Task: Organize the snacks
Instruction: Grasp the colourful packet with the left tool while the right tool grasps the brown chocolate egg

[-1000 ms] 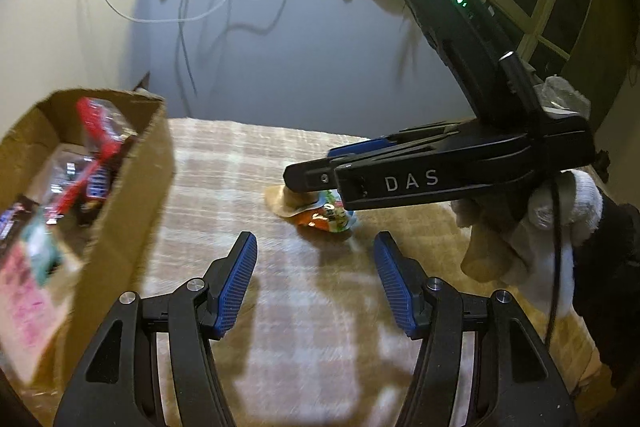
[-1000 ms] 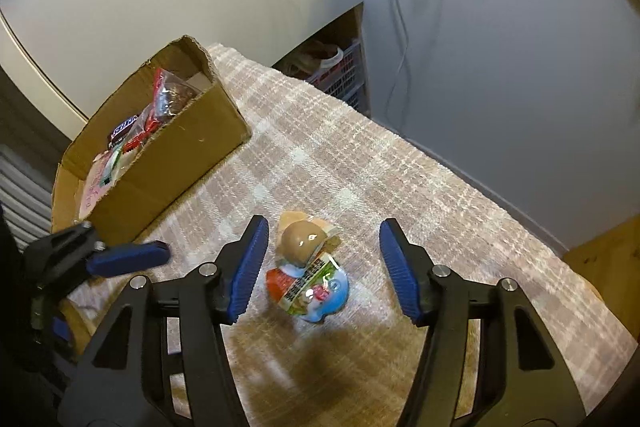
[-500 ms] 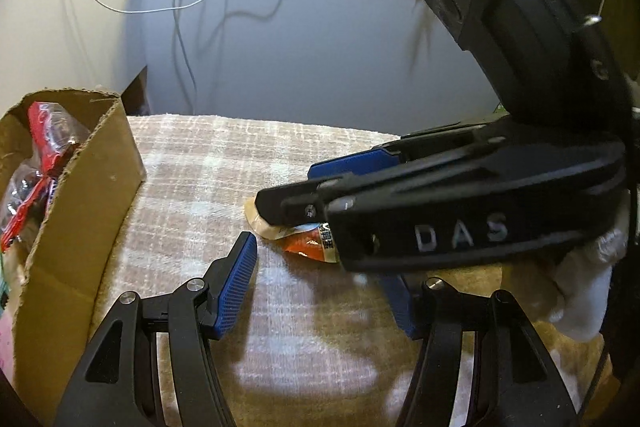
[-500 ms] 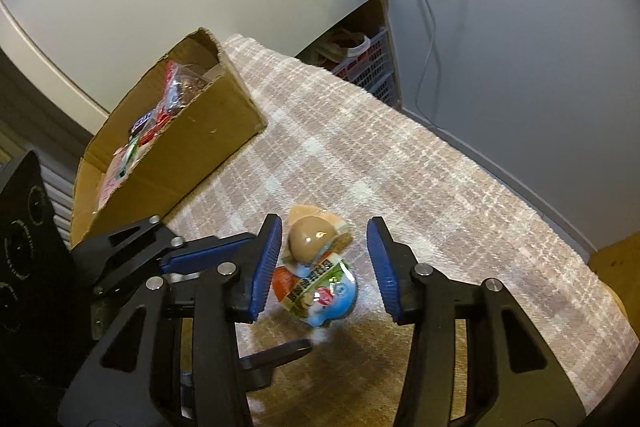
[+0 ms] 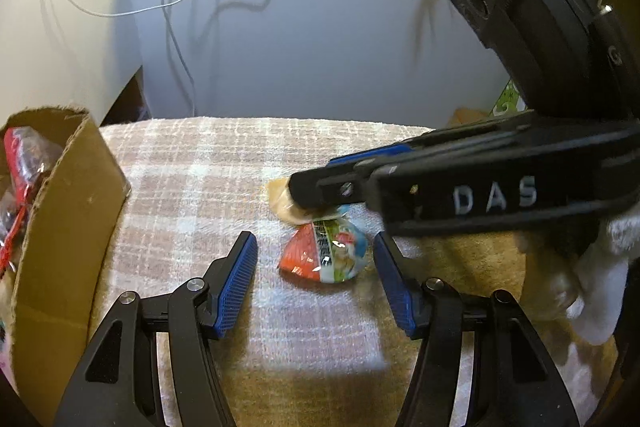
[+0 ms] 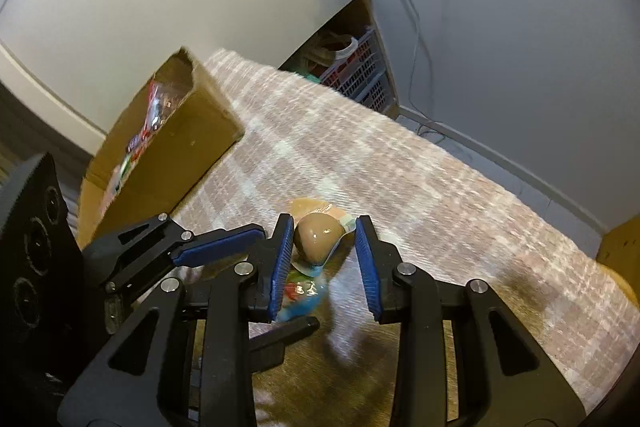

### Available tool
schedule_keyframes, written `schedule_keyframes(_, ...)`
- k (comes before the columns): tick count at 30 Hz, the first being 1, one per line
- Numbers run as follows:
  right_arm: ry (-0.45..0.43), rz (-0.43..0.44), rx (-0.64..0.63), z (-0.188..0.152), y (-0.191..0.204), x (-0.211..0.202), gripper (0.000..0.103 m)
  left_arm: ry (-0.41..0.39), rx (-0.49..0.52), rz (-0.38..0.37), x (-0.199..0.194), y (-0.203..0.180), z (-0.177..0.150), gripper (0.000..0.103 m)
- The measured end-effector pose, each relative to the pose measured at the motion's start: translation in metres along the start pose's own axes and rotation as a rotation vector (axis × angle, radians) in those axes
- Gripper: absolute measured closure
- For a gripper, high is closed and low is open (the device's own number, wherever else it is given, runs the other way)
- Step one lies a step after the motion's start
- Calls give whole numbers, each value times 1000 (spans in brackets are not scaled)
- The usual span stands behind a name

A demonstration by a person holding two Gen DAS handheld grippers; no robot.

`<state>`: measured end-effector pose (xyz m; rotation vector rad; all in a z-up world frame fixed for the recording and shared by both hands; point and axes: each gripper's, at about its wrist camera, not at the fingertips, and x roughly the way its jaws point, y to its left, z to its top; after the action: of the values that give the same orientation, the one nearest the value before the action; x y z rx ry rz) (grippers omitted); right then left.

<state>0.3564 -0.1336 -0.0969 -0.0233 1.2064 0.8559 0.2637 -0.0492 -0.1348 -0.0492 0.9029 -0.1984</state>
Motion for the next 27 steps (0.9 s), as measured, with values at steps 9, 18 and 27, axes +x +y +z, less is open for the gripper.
schedule_keyframes(9,-33,-54,34,-10,-18,-17,70,-1,60,54,4,-12,-1,59)
schedule_keyframes(18,-60,-100,51,-29,-22,-33,70,-8,71,52,-8,-19,-11,68)
schedule_keyframes(27,-105,-117,47,-42,-6,-53,70,-55,75,47,-34,-19,-13,68)
